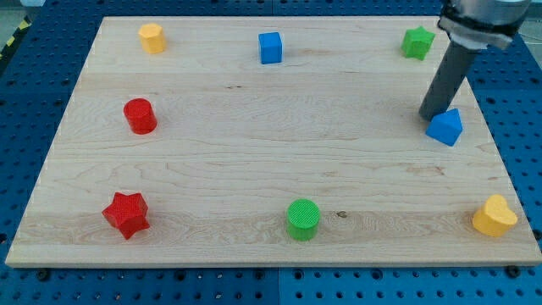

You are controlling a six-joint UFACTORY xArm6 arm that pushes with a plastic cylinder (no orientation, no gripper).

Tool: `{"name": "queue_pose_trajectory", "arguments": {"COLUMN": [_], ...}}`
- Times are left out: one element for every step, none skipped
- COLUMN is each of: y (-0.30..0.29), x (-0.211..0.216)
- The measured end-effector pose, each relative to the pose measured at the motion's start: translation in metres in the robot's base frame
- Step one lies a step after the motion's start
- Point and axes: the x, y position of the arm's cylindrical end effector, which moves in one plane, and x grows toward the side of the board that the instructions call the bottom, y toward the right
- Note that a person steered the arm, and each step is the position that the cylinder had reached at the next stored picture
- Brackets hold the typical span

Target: Move the yellow heart diagonal to the blue triangle

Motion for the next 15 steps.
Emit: {"name": "queue_pose_trajectory", "arguments": {"y": [0.005,0.015,0.044,0.072,0.084,0.126,0.134,0.134,0.13,0.107,0.066,0.043,0.043,0.037,0.005], "x": [0.003,-0.025,-0.019,-0.011,0.01,0.033,0.039,0.079,0.141,0.149,0.155,0.156,0.174,0.172,0.126]}}
